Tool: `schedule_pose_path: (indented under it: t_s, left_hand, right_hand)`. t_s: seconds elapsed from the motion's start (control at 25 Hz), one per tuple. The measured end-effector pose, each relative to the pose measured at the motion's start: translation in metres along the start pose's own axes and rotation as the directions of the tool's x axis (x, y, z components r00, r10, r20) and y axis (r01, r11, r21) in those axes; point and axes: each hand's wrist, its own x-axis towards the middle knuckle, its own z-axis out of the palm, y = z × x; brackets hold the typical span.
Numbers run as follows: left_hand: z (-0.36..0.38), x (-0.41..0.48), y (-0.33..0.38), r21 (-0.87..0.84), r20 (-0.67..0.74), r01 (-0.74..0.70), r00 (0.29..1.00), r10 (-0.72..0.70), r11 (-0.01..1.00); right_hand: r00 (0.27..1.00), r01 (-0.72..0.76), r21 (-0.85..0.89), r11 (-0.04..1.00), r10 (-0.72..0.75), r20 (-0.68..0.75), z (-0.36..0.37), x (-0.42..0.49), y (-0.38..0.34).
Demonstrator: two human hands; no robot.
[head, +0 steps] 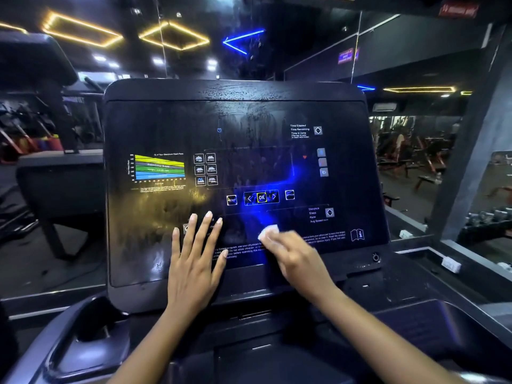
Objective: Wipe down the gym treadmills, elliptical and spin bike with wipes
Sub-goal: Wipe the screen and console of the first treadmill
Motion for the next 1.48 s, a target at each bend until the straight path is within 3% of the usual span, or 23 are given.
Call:
schedule_pose_path:
  t_s: [0.12,0.24,0.36,0.56,0.72,0.8,0.96,1.08,1.28,1.48]
  left_hand:
    - [0.001,-0.001,0.000,-0.006,-0.005,0.006,1.000,-0.006,1.000]
    - [0.001,-0.001,0.000,0.000,0.001,0.002,1.000,-0.002,1.000]
    - [0.000,-0.002,0.000,0.006,-0.003,-0.007,1.000,0.007,1.000]
    - [0.002,-0.002,0.000,0.011,-0.035,-0.015,0.999,0.015,1.000]
    - [0.001,-0.001,0.000,0.004,-0.037,-0.029,0.999,0.029,1.000]
    - [-0.002,-0.002,-0.002,-0.023,-0.030,-0.048,0.998,0.047,0.999]
    - [-0.014,-0.010,-0.036,-0.015,-0.053,0.008,0.999,-0.009,1.000]
    - [-0.022,-0.017,-0.066,0.023,-0.044,0.078,0.996,-0.077,0.997]
    - [-0.019,-0.022,-0.070,0.094,-0.030,0.077,0.997,-0.075,0.993]
    - [-0.019,-0.023,-0.070,0.112,-0.054,0.067,0.997,-0.061,0.991]
  right_hand:
    - [0.998,0.009,0.097,0.995,-0.004,-0.059,-0.010,0.014,0.006]
    - [0.959,-0.161,0.069,0.985,0.173,-0.225,-0.012,0.090,0.044]
    - [0.926,-0.330,0.015,0.944,0.326,-0.190,-0.001,0.141,0.059]
    - [0.997,-0.063,-0.010,0.998,0.063,-0.043,0.018,0.074,-0.003]
    - [0.993,0.105,0.099,0.990,-0.110,0.043,0.021,0.009,-0.040]
    - [0.996,0.088,0.135,0.987,-0.090,0.006,0.014,0.023,-0.031]
    - [0.973,-0.127,0.053,0.991,0.134,-0.190,0.006,0.117,0.019]
    - [0.968,-0.192,-0.057,0.980,0.179,-0.177,0.010,0.153,0.034]
    - [0.997,0.052,-0.060,0.997,-0.056,-0.061,0.025,0.094,-0.014]
    - [0.955,0.267,0.059,0.962,-0.272,0.120,0.032,0.008,-0.054]
